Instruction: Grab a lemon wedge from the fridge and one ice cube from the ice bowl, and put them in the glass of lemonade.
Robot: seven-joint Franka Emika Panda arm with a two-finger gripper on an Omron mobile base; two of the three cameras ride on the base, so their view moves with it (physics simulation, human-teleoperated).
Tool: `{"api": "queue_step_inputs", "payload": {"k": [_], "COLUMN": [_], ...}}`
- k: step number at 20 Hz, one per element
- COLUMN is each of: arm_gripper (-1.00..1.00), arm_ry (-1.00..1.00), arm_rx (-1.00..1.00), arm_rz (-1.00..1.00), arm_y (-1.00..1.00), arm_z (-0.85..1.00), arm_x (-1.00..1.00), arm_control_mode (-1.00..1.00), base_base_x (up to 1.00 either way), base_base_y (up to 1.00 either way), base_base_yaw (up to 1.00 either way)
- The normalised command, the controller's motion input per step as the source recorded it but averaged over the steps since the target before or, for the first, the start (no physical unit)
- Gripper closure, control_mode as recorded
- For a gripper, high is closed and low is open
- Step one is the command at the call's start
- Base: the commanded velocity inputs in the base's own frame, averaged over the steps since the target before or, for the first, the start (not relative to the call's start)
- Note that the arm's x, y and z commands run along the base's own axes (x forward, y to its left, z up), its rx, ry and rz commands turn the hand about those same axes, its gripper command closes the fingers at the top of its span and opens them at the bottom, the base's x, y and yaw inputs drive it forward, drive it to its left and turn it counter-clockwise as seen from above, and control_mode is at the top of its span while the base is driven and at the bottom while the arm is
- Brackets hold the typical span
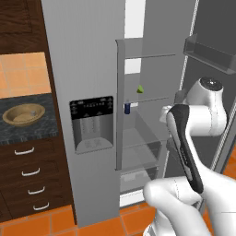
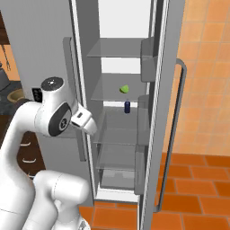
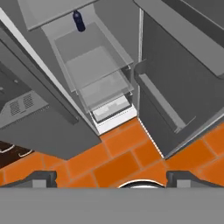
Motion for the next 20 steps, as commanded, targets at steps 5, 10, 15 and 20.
{"api": "queue_step_inputs", "payload": {"k": [5,10,15,20], "arm_gripper": [-1.00,-1.00,-1.00,-1.00], "arm_ry": [-0.08,0.00,0.00,0.00], "arm_rx": [-0.08,-0.01,0.00,-0.02], "arm_rz": [0.00,0.00,0.00,0.00], "arm_y": [0.09,0.00,0.00,0.00], "arm_z": [0.30,0.02,0.02,0.11], "arm_x": [-0.44,-0.01,0.00,0.30], "arm_control_mode": [-1.00,-1.00,-1.00,-1.00], "base_base_x": [0.00,0.00,0.00,0.00], "base_base_y": [0.00,0.00,0.00,0.00], "base_base_yaw": [0.00,0.00,0.00,0.00]}}
